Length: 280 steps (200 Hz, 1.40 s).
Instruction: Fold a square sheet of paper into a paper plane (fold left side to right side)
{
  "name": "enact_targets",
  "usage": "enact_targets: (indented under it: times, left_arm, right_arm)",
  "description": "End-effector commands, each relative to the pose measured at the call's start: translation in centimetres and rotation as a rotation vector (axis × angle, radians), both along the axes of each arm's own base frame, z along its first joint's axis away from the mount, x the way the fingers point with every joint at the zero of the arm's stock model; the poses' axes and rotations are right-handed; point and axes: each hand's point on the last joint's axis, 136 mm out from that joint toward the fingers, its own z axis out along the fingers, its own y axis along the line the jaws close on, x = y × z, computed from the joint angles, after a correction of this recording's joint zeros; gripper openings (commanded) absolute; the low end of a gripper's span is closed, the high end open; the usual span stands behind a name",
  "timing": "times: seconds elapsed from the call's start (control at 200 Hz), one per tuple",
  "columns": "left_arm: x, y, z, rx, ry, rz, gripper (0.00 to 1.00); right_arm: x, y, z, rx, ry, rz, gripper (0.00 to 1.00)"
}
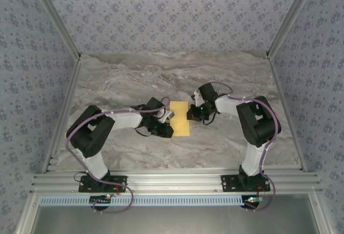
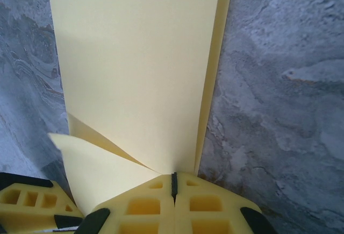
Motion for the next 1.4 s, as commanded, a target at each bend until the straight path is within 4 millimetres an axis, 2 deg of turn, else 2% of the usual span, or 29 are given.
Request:
enact_targets:
  times: [0.0,0.17,0.305,0.355,0.43,0.52,0.68,0.839,0.949,1.184,1.309,1.394]
  left_arm:
    - [-1.5,2.4,-1.2,0.057,0.079,0.038,0.17]
    - [-1.1,3.0,-0.6,0.029,0.075,0.062,0.16]
    - [-0.2,2.8,1.5,-0.039,0.037,0.078,0.21]
    - [0.1,2.5,2.5,-0.075,0.022,0.086,0.25]
    - [0.9,2.0,3.8,-0.126,-0.006,0.101,0.32]
    - [2.0,1.4,4.8,-0.172,-0.038,0.114,0.41]
    - [4.3,0.2,5.2,-0.195,-0.070,0.130,0.49]
    - [6.6,-0.7,4.1,-0.180,-0.073,0.148,0.50]
    - [7.9,-1.4,3.6,-0.183,-0.069,0.152,0.48]
    - [9.1,-2.2,2.4,-0.160,-0.048,0.143,0.40]
    - [9.1,-2.3,2.6,-0.162,-0.050,0.140,0.26]
    - [9.0,-1.8,2.8,-0.146,-0.064,0.148,0.13]
  right_arm:
    - [-0.8,-2.4,-2.7,-0.128,0.058,-0.029,0.02]
    - [-0.4,-1.7,-1.6,-0.084,0.035,-0.027,0.03]
    - [0.8,-0.7,1.4,0.009,-0.038,-0.040,0.07]
    - [1.4,-0.6,2.8,0.044,-0.077,-0.051,0.12]
    - [2.0,-0.8,5.0,0.079,-0.141,-0.074,0.25]
    - [2.1,-1.9,6.5,0.081,-0.194,-0.108,0.40]
    - [0.6,-3.9,7.0,0.058,-0.218,-0.135,0.54]
    - [-1.1,-4.6,7.0,0.058,-0.219,-0.136,0.57]
    - [-2.0,-4.8,6.9,0.059,-0.212,-0.132,0.57]
    - [-2.8,-5.0,6.9,0.054,-0.203,-0.124,0.57]
    - [-2.9,-4.6,7.0,0.080,-0.202,-0.114,0.58]
    - [-2.9,-3.9,7.2,0.130,-0.190,-0.106,0.63]
